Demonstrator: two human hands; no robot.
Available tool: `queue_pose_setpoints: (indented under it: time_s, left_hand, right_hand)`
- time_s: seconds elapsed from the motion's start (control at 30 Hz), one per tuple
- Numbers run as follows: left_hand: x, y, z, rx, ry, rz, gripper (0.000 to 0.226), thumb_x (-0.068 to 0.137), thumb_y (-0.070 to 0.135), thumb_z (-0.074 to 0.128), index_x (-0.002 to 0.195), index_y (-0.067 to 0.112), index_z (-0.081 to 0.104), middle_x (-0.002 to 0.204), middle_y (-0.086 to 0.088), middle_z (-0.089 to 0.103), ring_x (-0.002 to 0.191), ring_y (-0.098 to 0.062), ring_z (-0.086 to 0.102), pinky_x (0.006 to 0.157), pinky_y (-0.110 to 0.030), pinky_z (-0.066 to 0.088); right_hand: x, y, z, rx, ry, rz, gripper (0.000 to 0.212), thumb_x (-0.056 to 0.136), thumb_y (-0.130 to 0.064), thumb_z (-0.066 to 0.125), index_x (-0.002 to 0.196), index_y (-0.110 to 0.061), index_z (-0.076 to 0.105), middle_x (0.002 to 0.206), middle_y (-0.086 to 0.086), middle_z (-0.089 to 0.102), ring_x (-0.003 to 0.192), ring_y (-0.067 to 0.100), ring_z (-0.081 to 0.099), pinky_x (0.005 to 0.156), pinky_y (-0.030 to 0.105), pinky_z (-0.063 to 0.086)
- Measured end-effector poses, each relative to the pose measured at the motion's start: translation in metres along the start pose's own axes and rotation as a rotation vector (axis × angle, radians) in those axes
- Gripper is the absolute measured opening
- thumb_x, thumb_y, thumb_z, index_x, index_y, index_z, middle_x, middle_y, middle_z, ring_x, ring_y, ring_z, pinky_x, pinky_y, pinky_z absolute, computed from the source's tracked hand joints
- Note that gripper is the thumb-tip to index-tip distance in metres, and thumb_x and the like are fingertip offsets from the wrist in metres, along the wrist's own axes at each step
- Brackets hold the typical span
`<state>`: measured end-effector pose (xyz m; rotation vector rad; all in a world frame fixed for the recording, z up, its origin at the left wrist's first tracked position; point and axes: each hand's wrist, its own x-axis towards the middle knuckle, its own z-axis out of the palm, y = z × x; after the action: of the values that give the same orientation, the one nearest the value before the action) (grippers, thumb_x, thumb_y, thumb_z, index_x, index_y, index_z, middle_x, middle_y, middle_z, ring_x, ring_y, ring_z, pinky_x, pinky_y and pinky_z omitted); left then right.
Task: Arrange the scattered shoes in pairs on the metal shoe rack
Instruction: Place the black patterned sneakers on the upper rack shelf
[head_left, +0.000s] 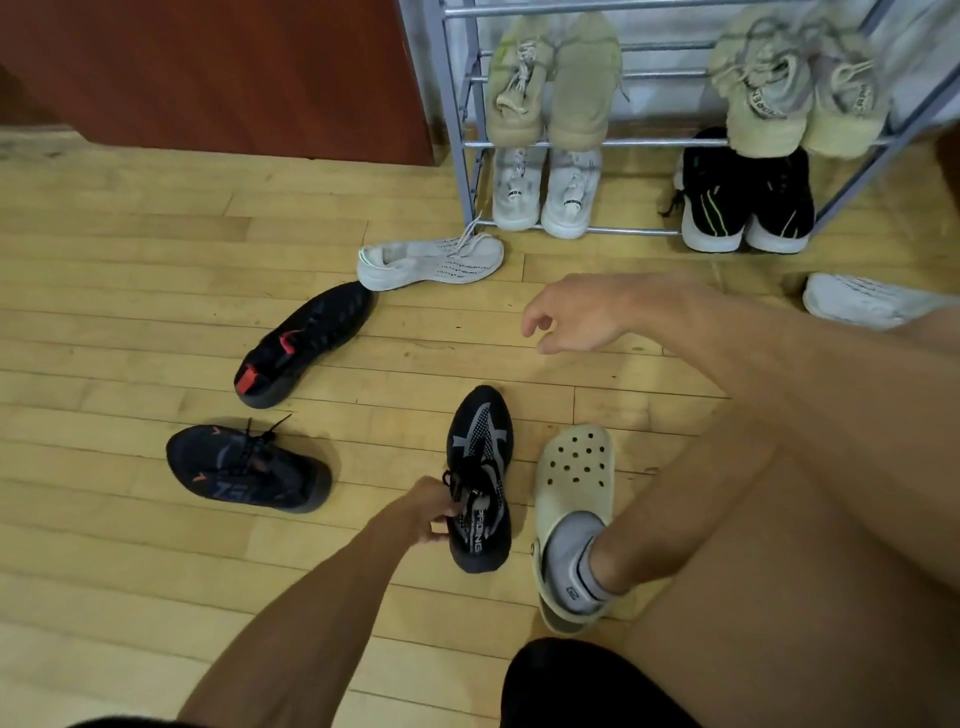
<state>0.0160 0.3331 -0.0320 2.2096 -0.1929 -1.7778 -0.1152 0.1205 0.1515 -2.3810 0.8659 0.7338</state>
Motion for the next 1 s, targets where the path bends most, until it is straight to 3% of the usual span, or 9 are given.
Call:
queue_pose_setpoints:
  time_s: [0.23, 0.37, 0.5, 0.6, 0.67, 0.8, 0.9, 1.0]
  left_hand:
    - [-0.056, 0.074, -0.031, -0.190, 0.072, 0.284, 0.028, 0.083, -0.008, 0.058, 0.100, 0.012, 0.047, 0.092, -0.012, 0.060, 0.086, -0.024, 0.055, 0.067, -0.037, 0.045]
    - [-0.107, 0.137, -0.038, -0.276, 0.078, 0.525, 0.031, 0.080, -0.009, 0.063, 0.092, 0.015, 0.047, 0.091, -0.006, 0.064, 0.085, -0.022, 0.059, 0.068, -0.037, 0.049]
    - [-0.167, 0.202, -0.027, -0.335, 0.030, 0.751, 0.033, 0.080, -0.008, 0.066, 0.089, 0.017, 0.046, 0.089, -0.006, 0.063, 0.079, -0.019, 0.060, 0.068, -0.036, 0.049]
    - [-0.212, 0.249, 0.002, -0.318, -0.015, 0.898, 0.031, 0.079, -0.010, 0.066, 0.085, 0.015, 0.048, 0.096, -0.009, 0.065, 0.083, -0.023, 0.063, 0.070, -0.039, 0.052]
    - [-0.242, 0.276, 0.030, -0.315, -0.056, 0.972, 0.031, 0.081, -0.011, 0.063, 0.085, 0.016, 0.049, 0.093, -0.007, 0.067, 0.083, -0.022, 0.065, 0.069, -0.038, 0.054]
    - [-0.292, 0.317, 0.093, -0.261, -0.138, 1.053, 0.031, 0.083, -0.007, 0.064, 0.106, 0.011, 0.056, 0.097, -0.009, 0.070, 0.079, -0.019, 0.067, 0.061, -0.032, 0.053]
    - [-0.309, 0.334, 0.143, -0.176, -0.201, 1.085, 0.047, 0.082, 0.000, 0.069, 0.124, 0.014, 0.052, 0.103, -0.007, 0.069, 0.080, -0.016, 0.066, 0.067, -0.031, 0.055]
    - [-0.314, 0.341, 0.192, -0.062, -0.195, 1.131, 0.073, 0.082, 0.004, 0.070, 0.143, 0.025, 0.035, 0.107, -0.001, 0.060, 0.092, -0.016, 0.062, 0.072, -0.031, 0.052]
  right_hand:
    - [-0.013, 0.005, -0.022, 0.115, 0.043, 0.104, 0.037, 0.094, -0.026, 0.054, 0.130, -0.019, 0.056, 0.132, 0.002, 0.056, 0.117, 0.024, 0.055, 0.100, 0.034, 0.046]
    - [-0.044, 0.007, -0.059, 0.114, 0.135, 0.163, 0.045, 0.095, -0.039, 0.052, 0.127, -0.009, 0.058, 0.128, 0.007, 0.058, 0.114, 0.029, 0.058, 0.098, 0.040, 0.049]
    - [-0.092, 0.014, -0.093, 0.263, 0.263, 0.187, 0.059, 0.092, -0.051, 0.052, 0.121, 0.000, 0.057, 0.099, 0.009, 0.062, 0.073, 0.017, 0.059, 0.065, 0.027, 0.051]
    - [-0.129, 0.030, -0.109, 0.491, 0.358, 0.193, 0.057, 0.092, -0.043, 0.056, 0.135, -0.008, 0.046, 0.118, 0.009, 0.060, 0.097, 0.025, 0.065, 0.082, 0.039, 0.058]
    - [-0.152, 0.047, -0.117, 0.666, 0.451, 0.197, 0.046, 0.093, -0.034, 0.057, 0.132, -0.011, 0.049, 0.120, 0.010, 0.061, 0.102, 0.031, 0.065, 0.085, 0.044, 0.058]
    - [-0.202, 0.100, -0.120, 0.963, 0.655, 0.225, 0.022, 0.095, -0.017, 0.056, 0.116, -0.011, 0.052, 0.109, 0.011, 0.068, 0.095, 0.034, 0.068, 0.081, 0.045, 0.059]
    - [-0.238, 0.144, -0.106, 1.113, 0.747, 0.239, 0.028, 0.096, -0.012, 0.054, 0.123, -0.009, 0.053, 0.112, 0.014, 0.069, 0.096, 0.036, 0.069, 0.082, 0.045, 0.058]
    - [-0.267, 0.177, -0.087, 1.182, 0.784, 0.277, 0.034, 0.097, -0.011, 0.052, 0.131, -0.007, 0.050, 0.114, 0.016, 0.068, 0.091, 0.030, 0.070, 0.075, 0.036, 0.059]
